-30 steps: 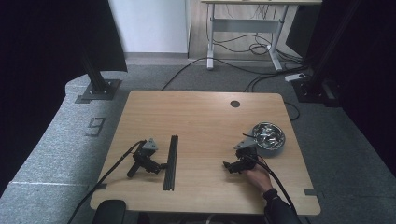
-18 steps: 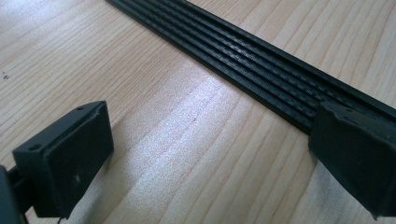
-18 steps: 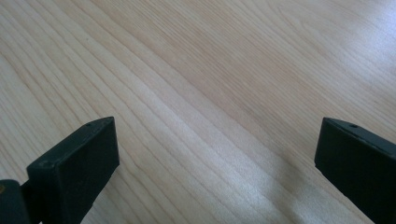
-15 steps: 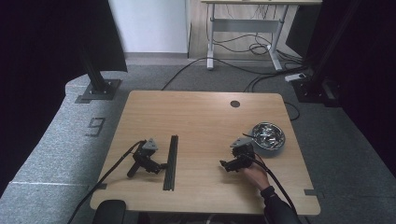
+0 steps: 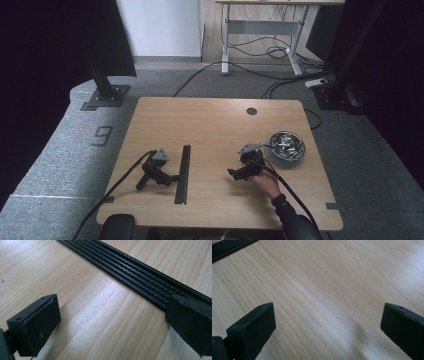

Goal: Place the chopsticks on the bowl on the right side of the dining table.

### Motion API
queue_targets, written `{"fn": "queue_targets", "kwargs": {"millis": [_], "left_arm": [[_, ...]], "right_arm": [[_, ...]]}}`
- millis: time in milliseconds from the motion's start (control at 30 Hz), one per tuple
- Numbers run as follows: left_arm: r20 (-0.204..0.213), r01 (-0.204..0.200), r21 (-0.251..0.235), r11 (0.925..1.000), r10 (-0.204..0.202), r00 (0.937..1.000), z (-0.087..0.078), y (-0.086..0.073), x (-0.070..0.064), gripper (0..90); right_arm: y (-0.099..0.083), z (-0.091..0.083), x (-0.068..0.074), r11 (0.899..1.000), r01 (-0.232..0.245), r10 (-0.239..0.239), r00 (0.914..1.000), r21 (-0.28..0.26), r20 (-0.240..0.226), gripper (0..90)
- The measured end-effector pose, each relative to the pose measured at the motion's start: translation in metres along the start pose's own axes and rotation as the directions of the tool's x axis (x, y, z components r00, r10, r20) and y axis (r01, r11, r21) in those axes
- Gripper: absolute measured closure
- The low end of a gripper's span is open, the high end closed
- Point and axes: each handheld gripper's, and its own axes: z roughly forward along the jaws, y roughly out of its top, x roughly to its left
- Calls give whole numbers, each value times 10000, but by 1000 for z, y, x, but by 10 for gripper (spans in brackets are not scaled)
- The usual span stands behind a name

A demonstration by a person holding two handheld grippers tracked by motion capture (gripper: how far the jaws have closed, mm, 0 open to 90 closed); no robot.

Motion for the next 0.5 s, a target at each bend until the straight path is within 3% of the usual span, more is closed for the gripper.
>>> {"fn": "queue_targets", "kwargs": {"millis": [500], "left_arm": [[1,0,1,10000,0,10000,0,0,0,0]], "right_arm": [[26,20,12,9993,256,-247,9991,256,-353,0]]}}
